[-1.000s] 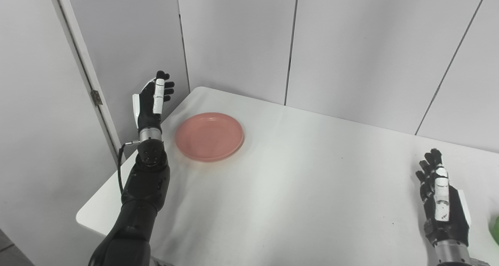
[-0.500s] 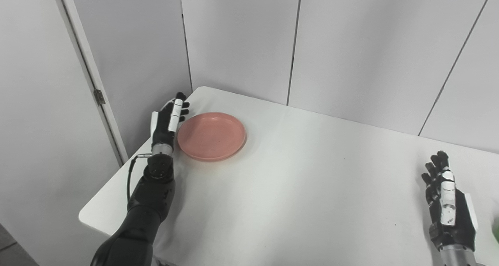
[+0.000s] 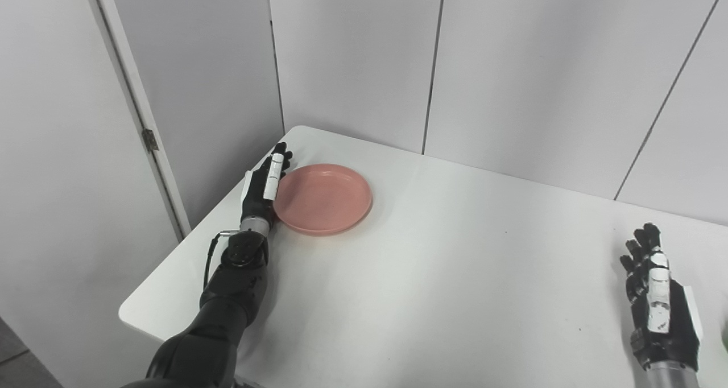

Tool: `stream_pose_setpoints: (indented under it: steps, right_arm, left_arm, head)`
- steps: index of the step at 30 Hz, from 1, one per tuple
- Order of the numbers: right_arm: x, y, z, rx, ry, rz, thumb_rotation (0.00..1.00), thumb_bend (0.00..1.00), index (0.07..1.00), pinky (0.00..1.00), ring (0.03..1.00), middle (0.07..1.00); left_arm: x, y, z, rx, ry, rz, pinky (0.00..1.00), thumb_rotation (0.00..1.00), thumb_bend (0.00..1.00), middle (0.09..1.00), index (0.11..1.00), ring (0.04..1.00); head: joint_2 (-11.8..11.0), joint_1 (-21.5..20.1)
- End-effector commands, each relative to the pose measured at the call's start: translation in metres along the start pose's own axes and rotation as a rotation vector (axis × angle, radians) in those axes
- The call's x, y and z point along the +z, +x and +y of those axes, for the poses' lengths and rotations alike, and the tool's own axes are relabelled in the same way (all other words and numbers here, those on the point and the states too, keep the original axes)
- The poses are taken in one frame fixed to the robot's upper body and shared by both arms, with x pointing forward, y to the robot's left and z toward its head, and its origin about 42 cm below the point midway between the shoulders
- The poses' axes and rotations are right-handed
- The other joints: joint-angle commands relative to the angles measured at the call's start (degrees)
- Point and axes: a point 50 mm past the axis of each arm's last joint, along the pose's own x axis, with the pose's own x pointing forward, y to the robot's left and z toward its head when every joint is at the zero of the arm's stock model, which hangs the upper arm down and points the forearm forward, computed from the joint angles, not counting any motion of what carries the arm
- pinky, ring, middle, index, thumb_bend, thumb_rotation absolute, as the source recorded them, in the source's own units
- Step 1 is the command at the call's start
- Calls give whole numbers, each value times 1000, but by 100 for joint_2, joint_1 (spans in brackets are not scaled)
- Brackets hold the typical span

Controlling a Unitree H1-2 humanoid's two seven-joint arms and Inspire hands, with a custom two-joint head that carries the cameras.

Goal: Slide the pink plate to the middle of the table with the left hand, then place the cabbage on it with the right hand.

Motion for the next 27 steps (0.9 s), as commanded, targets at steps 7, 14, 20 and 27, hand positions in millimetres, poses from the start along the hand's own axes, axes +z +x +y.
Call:
stream_pose_setpoints:
  steps: [7, 14, 20, 27]
  right_arm:
    - [-6, -7, 4, 4, -8, 17, 966, 601, 1000, 1000, 1000, 1000]
    - [-9, -6, 13, -2, -25, 17, 969, 640, 1000, 1000, 1000, 1000]
    - [-10, -2, 26, -12, -17, 23, 943, 629, 1000, 1000, 1000, 1000]
    - [-10, 2, 43, -20, -36, 13, 942, 629, 1000, 1000, 1000, 1000]
  left_arm:
    - [24, 5, -60, -123, -127, -59, 888, 1000, 867, 861, 850, 885]
    - [34, -11, -115, -241, -221, -70, 948, 1000, 848, 867, 860, 900]
    - [28, -22, -145, -328, -220, -73, 924, 1000, 824, 865, 855, 890]
    - [17, -38, -176, -405, -255, -30, 916, 1000, 833, 862, 851, 889]
  head:
    - [86, -545]
    - [258, -1164]
    - [407, -1791]
    - [577, -2524]
